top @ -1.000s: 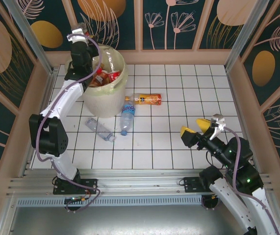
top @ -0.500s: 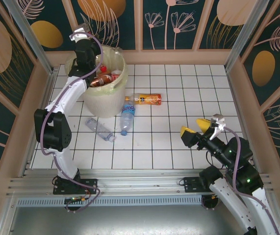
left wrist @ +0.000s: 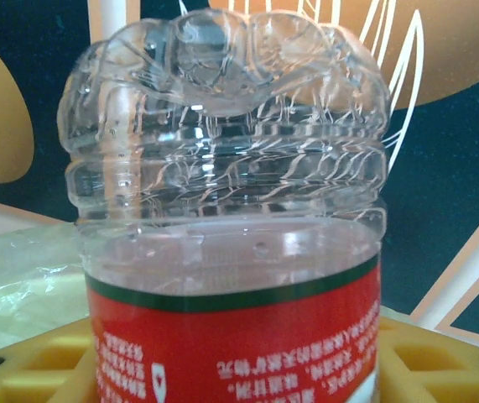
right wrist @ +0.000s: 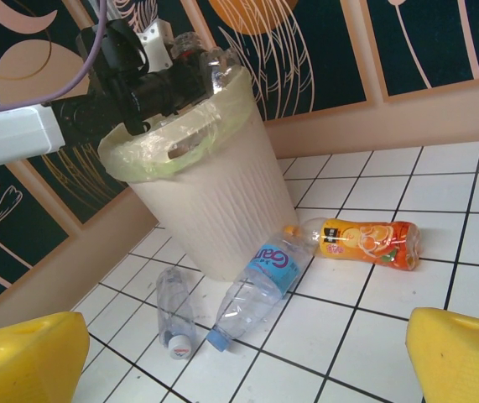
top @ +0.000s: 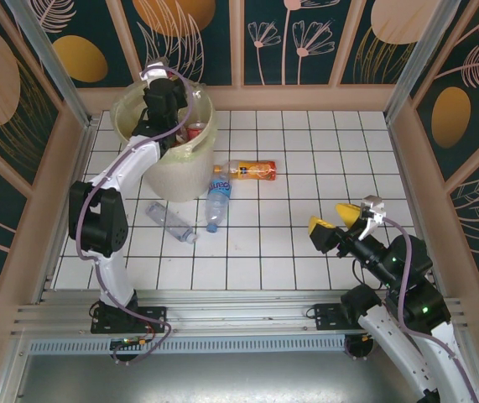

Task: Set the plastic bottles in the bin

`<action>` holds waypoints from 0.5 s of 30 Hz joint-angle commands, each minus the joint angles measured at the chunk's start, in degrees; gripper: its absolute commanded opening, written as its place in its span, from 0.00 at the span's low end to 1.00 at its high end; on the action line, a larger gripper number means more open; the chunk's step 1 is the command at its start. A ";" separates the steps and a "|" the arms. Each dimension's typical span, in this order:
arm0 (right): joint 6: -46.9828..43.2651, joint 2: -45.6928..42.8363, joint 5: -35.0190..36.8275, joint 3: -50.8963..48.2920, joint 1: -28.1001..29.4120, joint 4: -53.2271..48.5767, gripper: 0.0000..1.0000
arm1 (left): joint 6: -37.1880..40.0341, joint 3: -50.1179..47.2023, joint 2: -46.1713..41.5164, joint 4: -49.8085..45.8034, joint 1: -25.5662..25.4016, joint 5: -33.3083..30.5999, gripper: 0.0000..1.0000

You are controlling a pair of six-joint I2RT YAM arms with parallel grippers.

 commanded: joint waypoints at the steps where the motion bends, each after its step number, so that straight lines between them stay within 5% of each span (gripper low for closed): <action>1: 0.28 -0.80 -0.44 -0.70 -0.14 0.91 0.98 | 1.14 -0.89 1.52 -3.65 0.17 0.11 0.61; 15: 0.27 -0.98 -0.70 -0.70 -0.13 0.96 0.98 | -1.41 11.15 -1.99 -18.20 0.25 -1.78 0.89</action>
